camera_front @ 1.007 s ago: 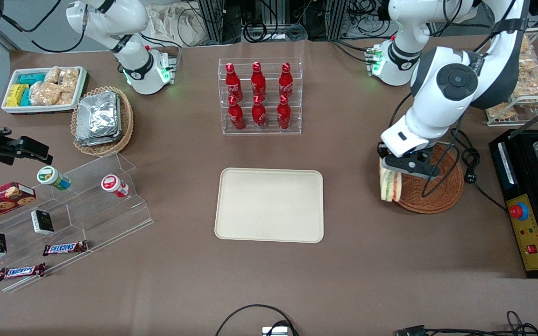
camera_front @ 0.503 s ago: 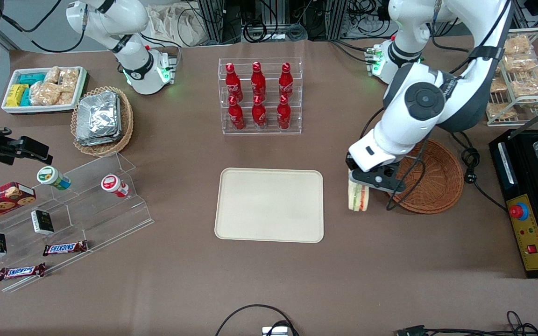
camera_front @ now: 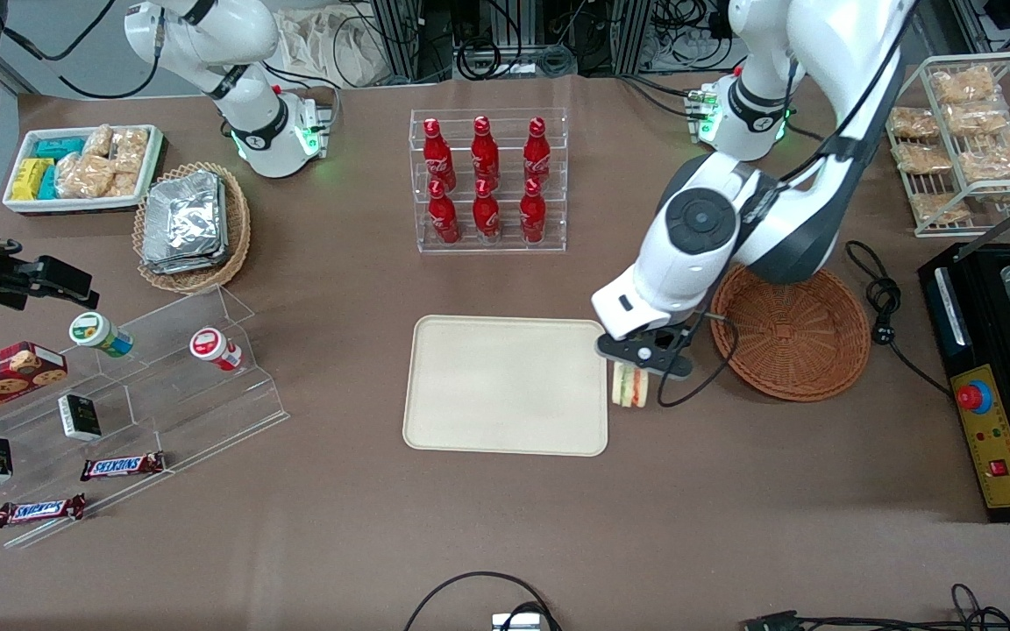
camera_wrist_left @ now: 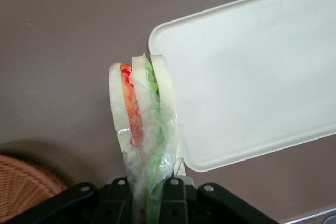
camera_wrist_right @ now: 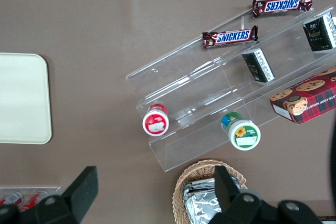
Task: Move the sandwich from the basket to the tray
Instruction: 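Carry the sandwich over the cream tray with the left gripper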
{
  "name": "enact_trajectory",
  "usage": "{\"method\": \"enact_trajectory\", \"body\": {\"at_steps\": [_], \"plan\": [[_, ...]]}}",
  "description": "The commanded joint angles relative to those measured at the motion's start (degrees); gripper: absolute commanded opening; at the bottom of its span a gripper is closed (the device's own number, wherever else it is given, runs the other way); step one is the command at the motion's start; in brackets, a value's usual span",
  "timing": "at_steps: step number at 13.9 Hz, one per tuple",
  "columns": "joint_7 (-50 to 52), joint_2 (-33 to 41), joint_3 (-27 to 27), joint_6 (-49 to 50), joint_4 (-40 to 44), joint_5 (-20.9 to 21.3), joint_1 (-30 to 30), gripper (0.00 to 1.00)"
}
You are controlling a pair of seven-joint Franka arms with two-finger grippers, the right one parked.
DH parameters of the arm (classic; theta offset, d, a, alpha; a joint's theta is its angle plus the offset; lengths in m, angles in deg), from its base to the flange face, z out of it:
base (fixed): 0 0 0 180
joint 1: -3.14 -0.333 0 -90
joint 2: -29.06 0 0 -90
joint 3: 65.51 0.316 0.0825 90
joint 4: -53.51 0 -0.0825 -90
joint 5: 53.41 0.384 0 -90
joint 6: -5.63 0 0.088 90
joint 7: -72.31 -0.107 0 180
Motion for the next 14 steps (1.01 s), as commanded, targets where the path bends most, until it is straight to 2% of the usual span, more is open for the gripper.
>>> {"method": "enact_trajectory", "body": {"at_steps": [1, 6, 10, 14], "plan": [[3.2, -5.6, -0.1, 0.9, 4.5, 2.5, 2.7, 0.0], [8.0, -11.5, 0.3, -0.8, 7.9, 3.2, 4.9, 0.0], [11.5, -15.2, 0.1, -0.9, 9.3, 6.9, 5.1, 0.0], [12.4, -17.8, 0.0, -4.4, 9.3, 7.5, 5.1, 0.0]]}}
